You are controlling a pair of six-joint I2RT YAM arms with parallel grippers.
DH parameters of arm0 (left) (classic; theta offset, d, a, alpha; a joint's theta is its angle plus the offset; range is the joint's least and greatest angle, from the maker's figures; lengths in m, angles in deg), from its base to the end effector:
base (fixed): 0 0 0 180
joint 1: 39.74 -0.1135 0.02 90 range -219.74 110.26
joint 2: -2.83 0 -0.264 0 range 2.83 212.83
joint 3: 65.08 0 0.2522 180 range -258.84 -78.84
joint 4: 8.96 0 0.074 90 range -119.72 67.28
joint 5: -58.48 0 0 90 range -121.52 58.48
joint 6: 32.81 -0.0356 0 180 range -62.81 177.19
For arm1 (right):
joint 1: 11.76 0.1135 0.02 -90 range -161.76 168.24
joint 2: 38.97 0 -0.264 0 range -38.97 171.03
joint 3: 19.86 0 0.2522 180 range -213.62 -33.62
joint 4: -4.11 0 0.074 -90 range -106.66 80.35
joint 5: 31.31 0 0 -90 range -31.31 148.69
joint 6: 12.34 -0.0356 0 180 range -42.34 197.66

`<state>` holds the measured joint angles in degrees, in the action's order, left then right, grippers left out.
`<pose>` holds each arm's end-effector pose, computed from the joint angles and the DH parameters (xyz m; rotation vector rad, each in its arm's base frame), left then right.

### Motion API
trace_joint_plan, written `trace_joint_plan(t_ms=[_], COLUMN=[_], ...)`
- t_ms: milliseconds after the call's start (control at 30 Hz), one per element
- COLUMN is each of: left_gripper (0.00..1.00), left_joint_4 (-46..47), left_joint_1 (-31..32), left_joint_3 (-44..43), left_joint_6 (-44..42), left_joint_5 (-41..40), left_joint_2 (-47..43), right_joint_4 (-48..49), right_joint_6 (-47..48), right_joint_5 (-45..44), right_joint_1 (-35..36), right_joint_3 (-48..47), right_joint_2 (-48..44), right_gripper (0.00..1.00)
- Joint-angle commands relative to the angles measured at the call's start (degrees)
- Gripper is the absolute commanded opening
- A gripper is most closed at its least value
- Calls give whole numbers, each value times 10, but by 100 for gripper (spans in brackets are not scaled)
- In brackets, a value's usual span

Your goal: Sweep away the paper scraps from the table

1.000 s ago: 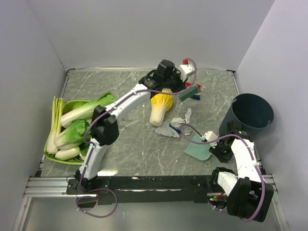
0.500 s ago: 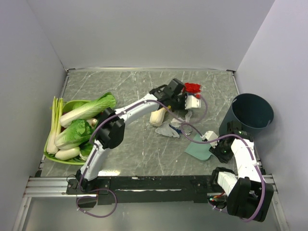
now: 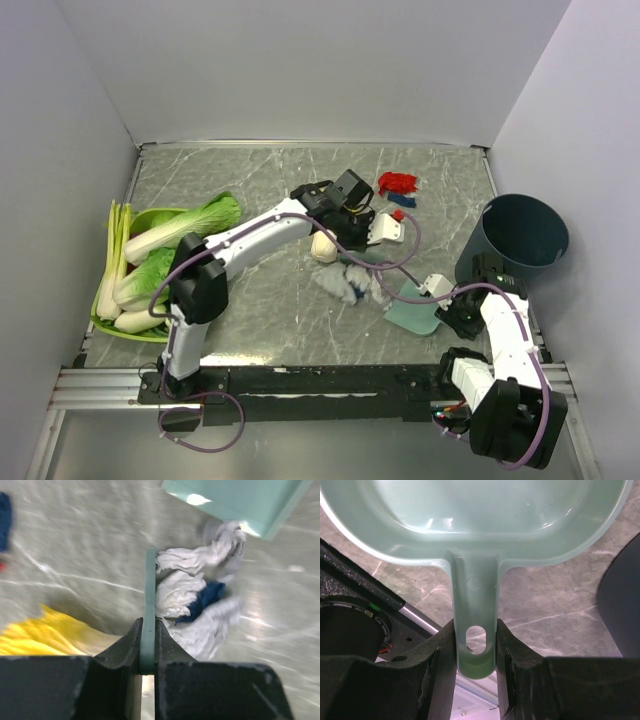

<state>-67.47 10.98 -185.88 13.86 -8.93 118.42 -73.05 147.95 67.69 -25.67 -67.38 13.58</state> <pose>0.2737 -0.3563 0.2888 1.9230 1.5675 -0.5463 0.1232 -0.0248 0.1928 -1.4005 2.5796 0.0371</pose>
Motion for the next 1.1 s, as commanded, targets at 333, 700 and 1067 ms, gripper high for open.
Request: trace_joint_plan(t_ms=[333, 700, 1067], left_gripper=[1, 1, 1], left_joint_4=[-16, -68, -25], left_joint_1=[-6, -141, -207], left_joint_3=[75, 241, 329], left_joint_6=[278, 468, 570], left_joint_5=[-119, -224, -149], left_joint_2=[-191, -340, -299], right_joint_4=[-51, -48, -51], right_joint_6=[67, 55, -43], right_joint_5=[-47, -87, -121], right_joint_1=[13, 85, 177], right_joint_3=[-41, -51, -97], right_joint_2=[-12, 34, 141], right_gripper=[0, 0, 0])
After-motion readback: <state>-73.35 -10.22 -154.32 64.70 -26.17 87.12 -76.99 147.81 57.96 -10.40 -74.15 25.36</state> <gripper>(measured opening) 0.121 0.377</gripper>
